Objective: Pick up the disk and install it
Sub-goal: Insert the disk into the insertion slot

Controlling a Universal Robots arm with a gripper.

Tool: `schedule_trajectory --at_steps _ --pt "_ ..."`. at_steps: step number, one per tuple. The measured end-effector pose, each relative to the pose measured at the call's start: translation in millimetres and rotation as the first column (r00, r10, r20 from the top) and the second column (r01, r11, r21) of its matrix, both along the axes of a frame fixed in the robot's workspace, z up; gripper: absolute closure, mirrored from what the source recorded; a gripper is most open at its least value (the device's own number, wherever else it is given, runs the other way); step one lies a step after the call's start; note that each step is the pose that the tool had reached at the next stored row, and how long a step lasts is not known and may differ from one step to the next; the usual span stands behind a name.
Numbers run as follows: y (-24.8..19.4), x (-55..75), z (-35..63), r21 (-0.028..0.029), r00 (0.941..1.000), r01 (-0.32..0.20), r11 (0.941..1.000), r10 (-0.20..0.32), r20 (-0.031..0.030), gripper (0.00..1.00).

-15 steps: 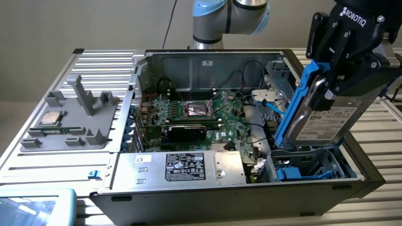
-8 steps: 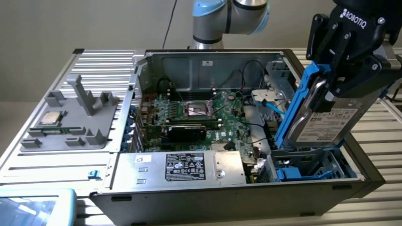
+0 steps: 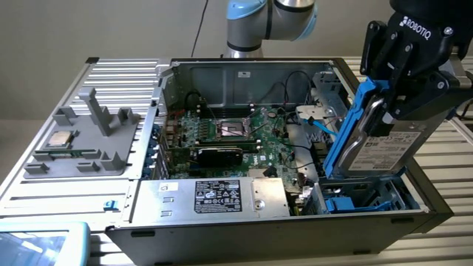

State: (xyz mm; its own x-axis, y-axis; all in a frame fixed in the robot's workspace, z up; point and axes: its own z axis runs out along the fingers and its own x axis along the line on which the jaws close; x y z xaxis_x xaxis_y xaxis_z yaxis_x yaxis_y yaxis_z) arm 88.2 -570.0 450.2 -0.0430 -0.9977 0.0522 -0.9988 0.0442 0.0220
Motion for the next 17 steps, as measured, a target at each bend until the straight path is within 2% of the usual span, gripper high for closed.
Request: schedule_trajectory --at_steps 7,10,12,15,17 --pt "-5.2 -0.8 -8.4 0.0015 1.0 -0.002 1.0 0.002 0.0004 0.63" --pt "-7.7 -0.9 -11.6 0.0085 1.0 -0.002 1.0 0.002 0.0007 0.63" --pt "-8.5 -0.9 -13.5 0.0185 1.0 -0.002 0.9998 0.002 0.0007 0.63" --pt "-11.9 -1.0 -14.7 0.0228 1.0 -0.002 0.9997 0.002 0.0008 0.63" --pt "-13.8 -1.0 -15.3 0.0228 1.0 -0.002 0.9997 0.002 0.0008 0.63"
